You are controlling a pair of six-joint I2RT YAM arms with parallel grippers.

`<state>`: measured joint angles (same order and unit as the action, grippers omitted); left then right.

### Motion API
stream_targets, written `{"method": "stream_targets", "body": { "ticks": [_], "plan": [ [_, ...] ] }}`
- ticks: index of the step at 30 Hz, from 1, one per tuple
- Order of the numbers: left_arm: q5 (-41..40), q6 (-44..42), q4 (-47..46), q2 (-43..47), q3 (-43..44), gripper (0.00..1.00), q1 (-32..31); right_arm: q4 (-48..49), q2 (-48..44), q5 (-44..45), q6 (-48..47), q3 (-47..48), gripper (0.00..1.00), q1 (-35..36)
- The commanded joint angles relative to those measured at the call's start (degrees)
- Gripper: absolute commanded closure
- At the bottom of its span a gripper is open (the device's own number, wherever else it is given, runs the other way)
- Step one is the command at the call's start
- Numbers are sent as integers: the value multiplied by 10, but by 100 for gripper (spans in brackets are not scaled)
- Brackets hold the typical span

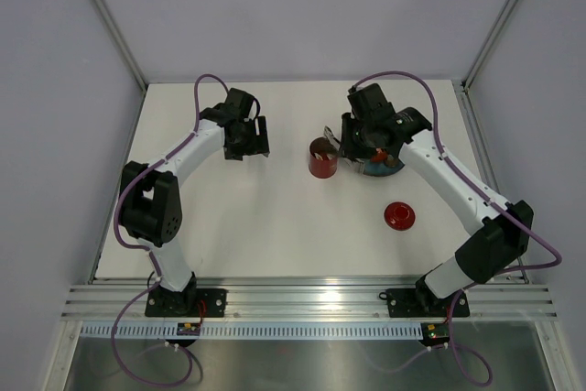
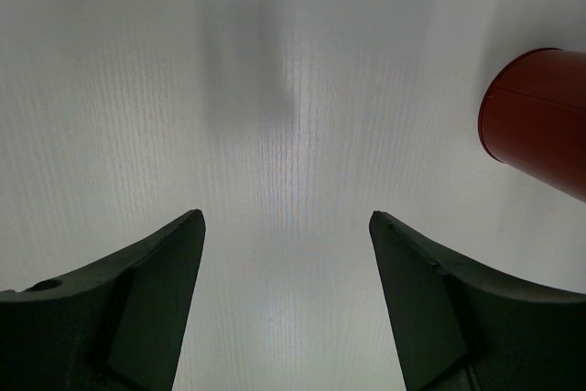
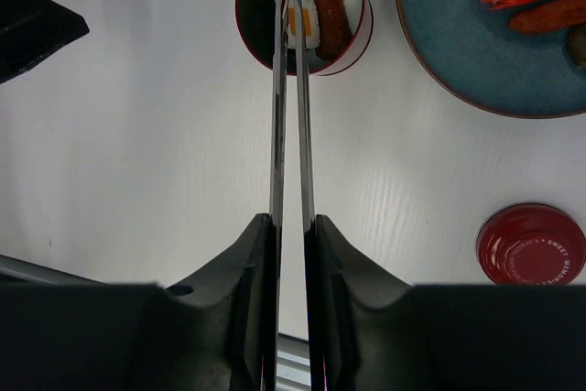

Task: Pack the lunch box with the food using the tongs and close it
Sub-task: Pick up the fake food from the plate.

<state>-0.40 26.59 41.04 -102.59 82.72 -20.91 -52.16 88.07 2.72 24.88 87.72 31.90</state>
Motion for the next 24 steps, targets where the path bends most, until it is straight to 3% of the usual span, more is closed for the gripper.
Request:
{"method": "stream_targets", "body": {
  "ticks": [1,4,10,24],
  "plan": [
    [1,1,-16,18,-5,23,0,15,-17,18,1,37,79,8],
    [1,1,-17,18,-5,23,0,9,-26,46,-2,44,83,8],
    [1,-1,-15,21,-5,23,0,-29,-37,126,-16,45,80,-7],
    [16,-1,-17,19,-4,23,1,-13,-100,72,-4,-119,70,-144]
  ]
}}
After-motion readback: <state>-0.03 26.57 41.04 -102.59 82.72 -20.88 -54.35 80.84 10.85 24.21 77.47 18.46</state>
